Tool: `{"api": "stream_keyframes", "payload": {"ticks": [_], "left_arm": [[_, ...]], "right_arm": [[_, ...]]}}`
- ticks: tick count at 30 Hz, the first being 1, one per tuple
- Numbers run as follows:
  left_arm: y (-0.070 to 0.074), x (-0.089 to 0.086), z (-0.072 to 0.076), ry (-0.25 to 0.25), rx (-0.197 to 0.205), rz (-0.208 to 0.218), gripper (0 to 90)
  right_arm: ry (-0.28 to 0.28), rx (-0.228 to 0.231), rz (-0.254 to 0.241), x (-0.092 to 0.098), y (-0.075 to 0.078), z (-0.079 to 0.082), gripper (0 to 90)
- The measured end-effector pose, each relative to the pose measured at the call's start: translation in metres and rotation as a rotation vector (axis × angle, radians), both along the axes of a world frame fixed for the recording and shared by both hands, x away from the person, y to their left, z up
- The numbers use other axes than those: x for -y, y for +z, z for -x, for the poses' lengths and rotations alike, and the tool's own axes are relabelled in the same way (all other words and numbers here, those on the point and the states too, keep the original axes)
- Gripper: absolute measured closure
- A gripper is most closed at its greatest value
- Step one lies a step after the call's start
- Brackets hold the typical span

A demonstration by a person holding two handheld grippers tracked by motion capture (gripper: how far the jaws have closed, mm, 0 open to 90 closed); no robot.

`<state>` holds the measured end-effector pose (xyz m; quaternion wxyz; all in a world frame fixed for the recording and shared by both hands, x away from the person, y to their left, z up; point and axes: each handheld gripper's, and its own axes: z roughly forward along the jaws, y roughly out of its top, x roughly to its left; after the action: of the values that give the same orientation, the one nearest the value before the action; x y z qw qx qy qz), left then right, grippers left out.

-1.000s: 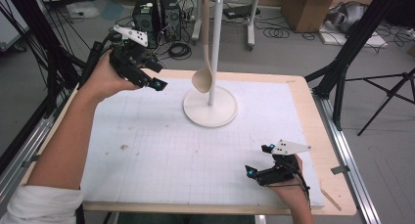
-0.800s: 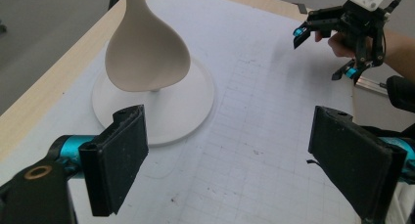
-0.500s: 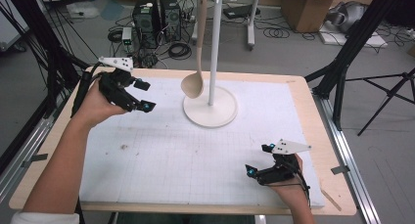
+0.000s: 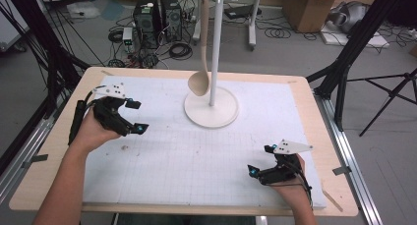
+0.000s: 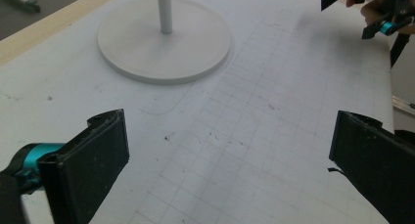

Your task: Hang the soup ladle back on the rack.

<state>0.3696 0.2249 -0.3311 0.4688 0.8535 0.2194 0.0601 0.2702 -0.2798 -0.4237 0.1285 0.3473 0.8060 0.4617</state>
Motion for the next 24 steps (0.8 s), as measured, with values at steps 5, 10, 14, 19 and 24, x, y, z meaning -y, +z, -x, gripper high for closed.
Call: {"api": "stream_keyframes", "payload": {"ticks": [5,10,14,19,24], "left_arm": [[-0.021,-0.001,0.01,0.001,0.001,0.002,1.6],[-0.04,-0.006,0.019,0.014,-0.001,0.018,1.6],[-0.05,-0.01,0.024,0.026,0.004,0.02,1.6],[-0.051,-0.018,0.028,0.047,0.025,0.025,1.6],[-0.059,-0.027,0.03,0.05,0.01,0.054,1.6]], "right_arm": [[0.0,-0.001,0.001,0.0,-0.001,-0.001,0.4],[-0.002,-0.002,-0.003,0.002,-0.003,-0.003,0.4],[-0.004,-0.003,-0.005,0.002,-0.003,-0.003,0.4],[-0.005,-0.002,-0.006,0.002,-0.003,-0.003,0.4],[0.0,-0.001,-0.009,0.001,-0.003,-0.003,0.4]]}}
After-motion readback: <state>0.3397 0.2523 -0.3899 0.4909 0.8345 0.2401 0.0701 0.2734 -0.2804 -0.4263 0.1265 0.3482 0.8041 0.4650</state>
